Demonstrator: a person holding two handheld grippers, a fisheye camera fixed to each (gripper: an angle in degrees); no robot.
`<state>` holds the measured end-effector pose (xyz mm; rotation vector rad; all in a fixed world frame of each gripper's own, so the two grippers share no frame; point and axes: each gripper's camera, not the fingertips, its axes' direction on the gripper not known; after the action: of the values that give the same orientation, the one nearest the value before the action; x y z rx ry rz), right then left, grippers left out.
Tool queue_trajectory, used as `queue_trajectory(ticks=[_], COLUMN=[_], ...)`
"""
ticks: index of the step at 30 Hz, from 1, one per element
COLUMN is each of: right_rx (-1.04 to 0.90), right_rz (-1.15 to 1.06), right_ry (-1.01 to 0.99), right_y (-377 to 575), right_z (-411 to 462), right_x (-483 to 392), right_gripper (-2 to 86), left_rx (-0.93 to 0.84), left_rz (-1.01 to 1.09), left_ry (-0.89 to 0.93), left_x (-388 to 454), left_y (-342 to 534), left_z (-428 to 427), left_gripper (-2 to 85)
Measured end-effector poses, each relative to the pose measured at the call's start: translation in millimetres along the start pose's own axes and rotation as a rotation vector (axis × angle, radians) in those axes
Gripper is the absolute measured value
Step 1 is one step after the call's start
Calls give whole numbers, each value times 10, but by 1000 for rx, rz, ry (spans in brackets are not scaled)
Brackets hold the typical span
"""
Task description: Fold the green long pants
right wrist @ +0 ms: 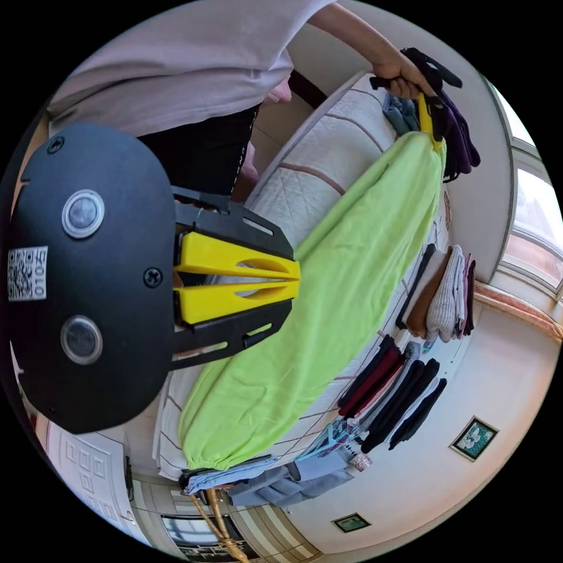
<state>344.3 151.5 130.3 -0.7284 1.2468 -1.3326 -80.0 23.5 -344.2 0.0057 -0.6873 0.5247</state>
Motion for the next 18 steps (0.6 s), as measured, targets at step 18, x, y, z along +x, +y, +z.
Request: queue_trajectory(ticks=[18], right_rx=[342], right_rz=[1198], right_ry=[1], right_y=[2540], right_z=[217], right_x=[3487], right_gripper=[146], left_rx=[15], left_rz=[308], left_ry=[-400], left_x=[1285], left_y=[584], left_z=[-93], left_gripper=[10])
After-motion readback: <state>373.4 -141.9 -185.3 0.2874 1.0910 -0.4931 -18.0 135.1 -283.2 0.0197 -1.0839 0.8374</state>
